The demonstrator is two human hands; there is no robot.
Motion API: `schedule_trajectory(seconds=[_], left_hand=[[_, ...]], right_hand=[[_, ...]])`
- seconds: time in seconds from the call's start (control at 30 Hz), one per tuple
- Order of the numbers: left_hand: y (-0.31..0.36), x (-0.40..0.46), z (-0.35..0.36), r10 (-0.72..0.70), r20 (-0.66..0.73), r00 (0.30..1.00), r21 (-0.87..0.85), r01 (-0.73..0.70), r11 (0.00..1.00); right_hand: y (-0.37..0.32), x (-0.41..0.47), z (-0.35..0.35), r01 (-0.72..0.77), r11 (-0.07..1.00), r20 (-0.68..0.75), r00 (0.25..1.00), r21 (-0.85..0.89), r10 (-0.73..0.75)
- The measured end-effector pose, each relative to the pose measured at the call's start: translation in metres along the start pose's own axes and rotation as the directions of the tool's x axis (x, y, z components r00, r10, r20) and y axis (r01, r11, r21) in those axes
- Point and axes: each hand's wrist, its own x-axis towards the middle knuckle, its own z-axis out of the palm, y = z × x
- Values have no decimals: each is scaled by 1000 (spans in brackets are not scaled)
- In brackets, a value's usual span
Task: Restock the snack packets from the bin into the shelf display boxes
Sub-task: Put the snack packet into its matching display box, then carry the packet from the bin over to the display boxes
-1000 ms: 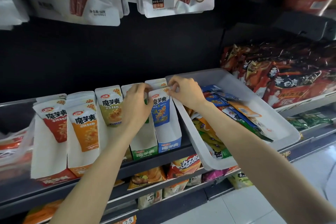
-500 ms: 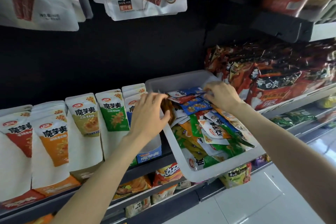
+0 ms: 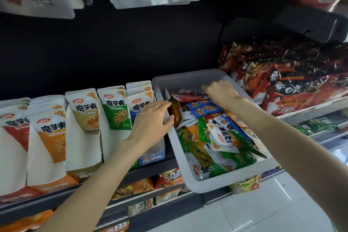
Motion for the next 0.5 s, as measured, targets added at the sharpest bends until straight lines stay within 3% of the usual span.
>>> schedule_trajectory(seconds=[0.03, 0.07, 0.1, 0.13, 0.17, 0.2, 0.27, 0.33, 0.4, 0.5], left_hand=[[0, 0, -3, -16, -1, 1000, -54, 16, 998], [0, 0, -6, -38, -10, 999, -140, 36, 990], [1, 1, -10, -68, -29, 997, -251, 58, 966], [2, 3, -14, -104, -40, 994, -378, 81, 922], [5, 5, -19, -139, -36, 990, -514, 101, 852], [8, 6, -24, -159, -14, 987, -643, 113, 758], [18, 8, -34, -134, 52, 990, -830, 118, 545], [26, 7, -41, -82, 85, 993, -919, 110, 380], [29, 2, -45, -70, 66, 995, -943, 85, 321], [20, -8, -49, -123, -68, 990, -877, -1, 480]], right_hand=[[3, -7, -11, -55, 998, -48, 997, 10, 56], [7, -17, -22, -135, 980, -115, 981, 149, 153], [10, -27, -35, -202, 893, -134, 952, 403, 276], [12, -40, -48, -204, 699, -92, 928, 685, 361], [12, -53, -62, -160, 438, -29, 919, 885, 393], [10, -66, -75, -114, 205, 29, 926, 972, 376], [0, -87, -90, -62, -84, 84, 952, 995, 294], [-14, -97, -96, -53, -194, 99, 966, 980, 238], [-32, -100, -97, -64, -201, 104, 976, 977, 194], [-57, -92, -99, -53, -128, 79, 975, 990, 210]])
